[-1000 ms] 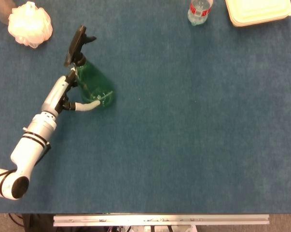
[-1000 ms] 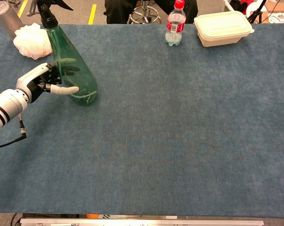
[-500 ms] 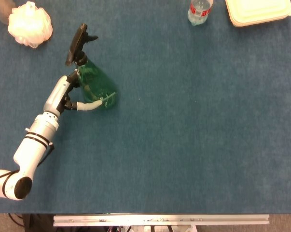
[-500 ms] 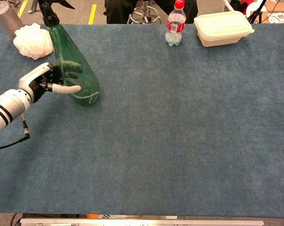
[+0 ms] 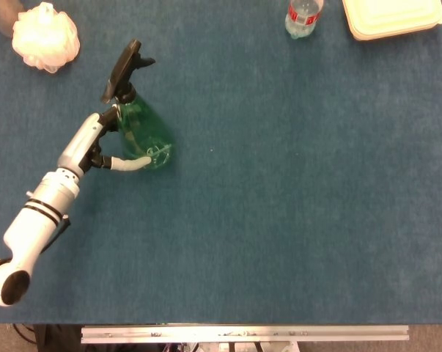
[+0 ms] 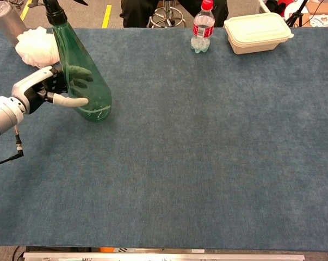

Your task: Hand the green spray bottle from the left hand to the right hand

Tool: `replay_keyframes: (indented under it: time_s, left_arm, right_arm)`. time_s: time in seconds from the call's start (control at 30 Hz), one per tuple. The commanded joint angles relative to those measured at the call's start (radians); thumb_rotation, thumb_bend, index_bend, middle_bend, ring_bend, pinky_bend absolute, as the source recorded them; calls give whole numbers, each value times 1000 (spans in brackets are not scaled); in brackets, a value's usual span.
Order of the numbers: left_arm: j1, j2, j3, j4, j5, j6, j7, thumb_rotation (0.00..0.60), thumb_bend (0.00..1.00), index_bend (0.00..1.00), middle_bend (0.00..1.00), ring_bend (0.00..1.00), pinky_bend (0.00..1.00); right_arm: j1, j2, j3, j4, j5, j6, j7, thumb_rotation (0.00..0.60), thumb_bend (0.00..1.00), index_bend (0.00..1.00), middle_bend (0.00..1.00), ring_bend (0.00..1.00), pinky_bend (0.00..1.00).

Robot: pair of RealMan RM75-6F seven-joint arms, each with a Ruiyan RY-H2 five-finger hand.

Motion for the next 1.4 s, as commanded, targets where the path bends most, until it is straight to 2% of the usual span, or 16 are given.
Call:
replay_keyframes:
  time_s: [0.03,0.2,0.47,0.83,1.1,1.4]
  left_arm:
    - [2,37,12,-37,27,13,4,600,173,297,334,256,360]
    - [6,64,14,-71,2,24,58,600,173,297,334,256,362]
    - [15,54,-11,-120,-142,62,280,600,172,298,336,256,369]
    - [16,32,-38,-216,-289,130,525,600,172,295,338,257,371]
    - [-3,-2,-67,-267,-403,161,652,600,172,291,342,261,374]
    - [-14,-20,-97,-310,-484,189,725,600,173,288,343,263,381]
  right_arm:
    - [22,0,-1,-14,-21,-18,15,600,279,340,411,340,231]
    - [56,-9,8,-47,-44,-36,38,600,280,340,410,340,231]
    - [131,10,36,-180,-34,-118,182,600,277,340,411,340,230]
    - [232,-25,111,-333,104,-243,286,600,269,340,410,339,231]
    - [309,-106,170,-395,261,-314,231,600,252,340,382,277,230]
    - [387,-186,206,-406,416,-383,157,600,240,297,300,151,157]
